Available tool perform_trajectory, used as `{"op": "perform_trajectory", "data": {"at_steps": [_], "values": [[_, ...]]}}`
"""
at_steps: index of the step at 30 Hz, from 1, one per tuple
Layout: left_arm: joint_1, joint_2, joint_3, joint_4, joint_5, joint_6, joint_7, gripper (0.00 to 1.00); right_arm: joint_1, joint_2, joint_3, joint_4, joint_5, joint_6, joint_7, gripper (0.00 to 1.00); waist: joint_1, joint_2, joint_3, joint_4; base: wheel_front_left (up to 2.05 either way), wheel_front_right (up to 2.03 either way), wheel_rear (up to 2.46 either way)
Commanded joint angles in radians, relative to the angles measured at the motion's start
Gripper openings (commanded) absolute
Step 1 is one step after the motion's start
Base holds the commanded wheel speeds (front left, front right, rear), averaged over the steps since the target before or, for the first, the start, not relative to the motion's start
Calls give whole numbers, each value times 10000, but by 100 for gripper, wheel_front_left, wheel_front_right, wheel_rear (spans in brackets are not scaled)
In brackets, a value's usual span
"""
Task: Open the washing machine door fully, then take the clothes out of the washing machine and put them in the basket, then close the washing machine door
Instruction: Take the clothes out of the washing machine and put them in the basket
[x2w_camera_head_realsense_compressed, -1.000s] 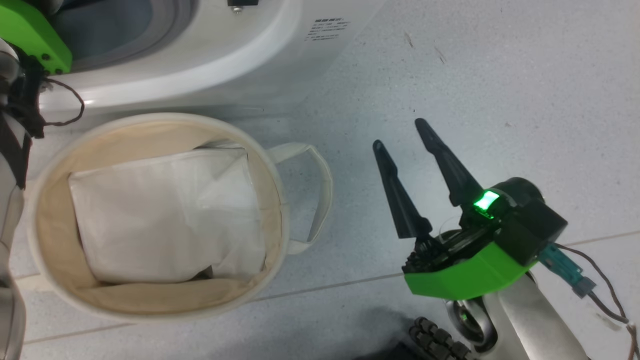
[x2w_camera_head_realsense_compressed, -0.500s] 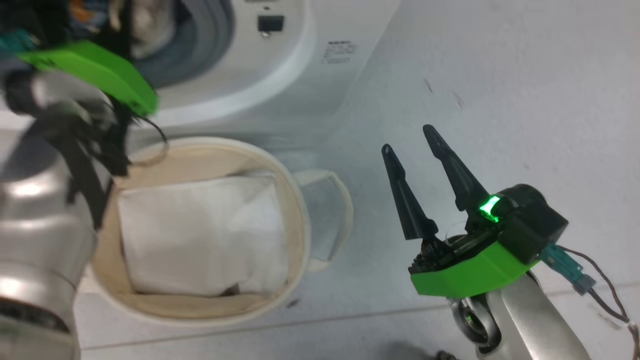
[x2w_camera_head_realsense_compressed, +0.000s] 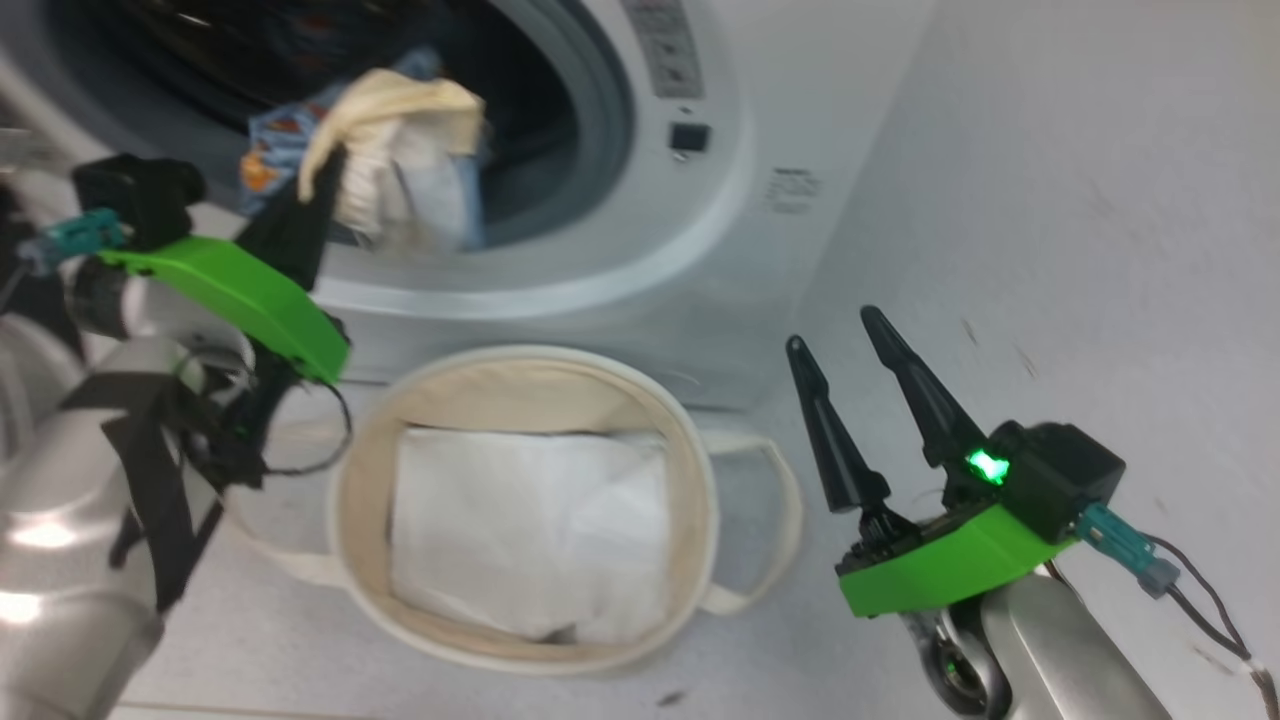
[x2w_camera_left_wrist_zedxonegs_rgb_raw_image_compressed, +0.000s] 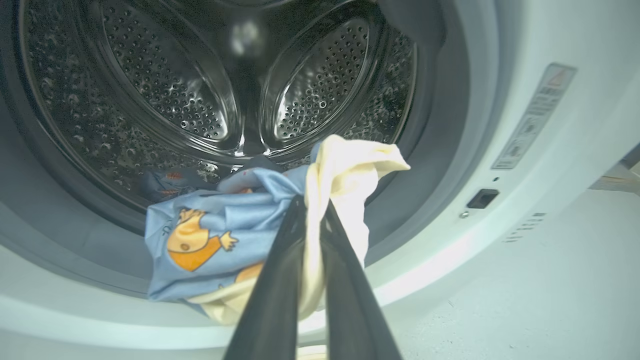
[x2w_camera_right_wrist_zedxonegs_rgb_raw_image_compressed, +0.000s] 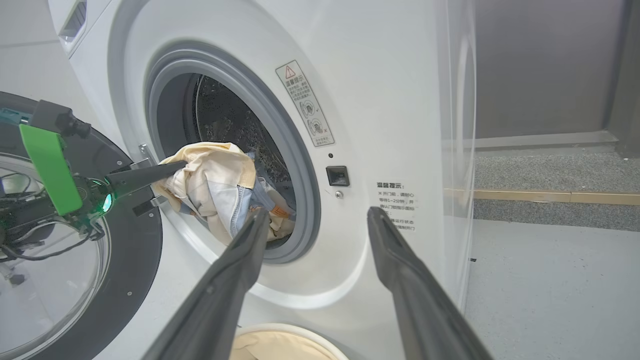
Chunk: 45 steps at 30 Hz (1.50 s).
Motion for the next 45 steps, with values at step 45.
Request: {"op": "perform_trajectory", "data": {"at_steps": [45], "values": [[3794, 522, 183, -2569, -170, 1440, -1047, 0, 261, -80, -108, -350, -80, 42, -49, 100, 0, 0, -804, -227, 0, 0, 0]]}}
